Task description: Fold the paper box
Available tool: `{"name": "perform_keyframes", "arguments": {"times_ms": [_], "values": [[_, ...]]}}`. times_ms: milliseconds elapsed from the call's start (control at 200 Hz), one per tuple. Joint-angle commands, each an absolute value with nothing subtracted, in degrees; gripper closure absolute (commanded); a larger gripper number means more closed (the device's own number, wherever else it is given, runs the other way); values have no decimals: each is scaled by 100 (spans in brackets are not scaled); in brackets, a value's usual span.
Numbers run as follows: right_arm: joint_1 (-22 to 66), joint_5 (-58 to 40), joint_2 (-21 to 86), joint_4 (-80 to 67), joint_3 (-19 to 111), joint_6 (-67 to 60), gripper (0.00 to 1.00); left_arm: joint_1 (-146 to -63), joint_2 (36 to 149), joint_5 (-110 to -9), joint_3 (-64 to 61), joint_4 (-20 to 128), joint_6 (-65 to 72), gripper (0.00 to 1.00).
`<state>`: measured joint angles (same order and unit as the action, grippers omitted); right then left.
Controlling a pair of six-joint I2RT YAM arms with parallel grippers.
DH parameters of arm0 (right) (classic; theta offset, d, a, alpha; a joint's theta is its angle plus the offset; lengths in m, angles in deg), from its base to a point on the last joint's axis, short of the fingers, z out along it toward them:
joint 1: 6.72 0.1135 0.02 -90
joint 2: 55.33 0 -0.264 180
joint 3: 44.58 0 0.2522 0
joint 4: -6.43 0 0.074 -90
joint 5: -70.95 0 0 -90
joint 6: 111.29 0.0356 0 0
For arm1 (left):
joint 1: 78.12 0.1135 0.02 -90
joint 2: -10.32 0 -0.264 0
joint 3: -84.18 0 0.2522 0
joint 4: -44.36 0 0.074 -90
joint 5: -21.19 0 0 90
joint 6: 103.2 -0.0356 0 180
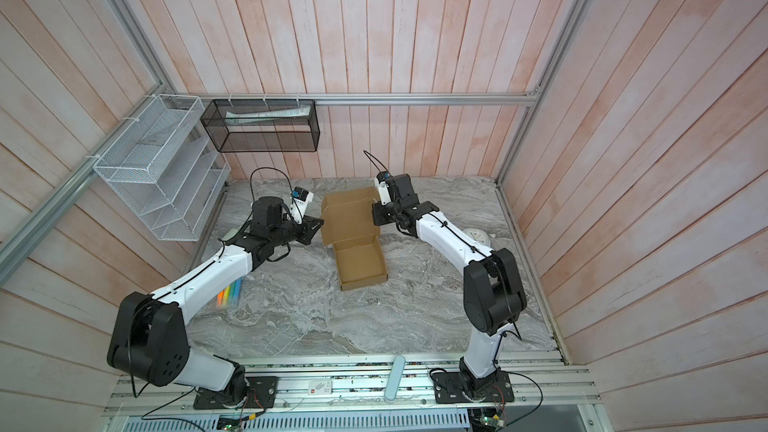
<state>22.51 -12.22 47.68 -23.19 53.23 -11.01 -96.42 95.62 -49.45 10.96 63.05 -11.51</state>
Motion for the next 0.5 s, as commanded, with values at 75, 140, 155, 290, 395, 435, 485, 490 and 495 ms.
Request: {"name": "perform_keyframes", "arguments": {"times_ms": [75,140,155,290,395,435,485,490,495], "values": [[2335,-1387,4592,-2306,5375,-1056,99,-9622,9451,-5096,897,6375,-1160,72],[2351,-1395,4592,-2306,5390,-1057,99,-9622,9475,-5096,831,6467,-1202,71],[2351,-1395,4599,-2306,5393,-1057,99,-9622,9484,-5103,816,6485,-1213,70],[2388,-1428,4601,-2315,5424,-1066,99,-9614,9573,-5123,675,6611,-1248,69],[2398,-1446,4585,-2323,5421,-1075,99,-9614,9665,-5114,562,6691,-1258,69],[2403,-1456,4584,-2328,5417,-1075,99,-9614,9677,-5114,547,6704,-1251,69],[2410,-1472,4575,-2340,5417,-1075,99,-9614,9687,-5114,556,6677,-1236,69],[2411,-1473,4575,-2341,5417,-1070,99,-9614,9684,-5114,556,6675,-1234,69],[2412,-1474,4575,-2341,5417,-1068,99,-9614,9682,-5114,556,6674,-1233,69]]}}
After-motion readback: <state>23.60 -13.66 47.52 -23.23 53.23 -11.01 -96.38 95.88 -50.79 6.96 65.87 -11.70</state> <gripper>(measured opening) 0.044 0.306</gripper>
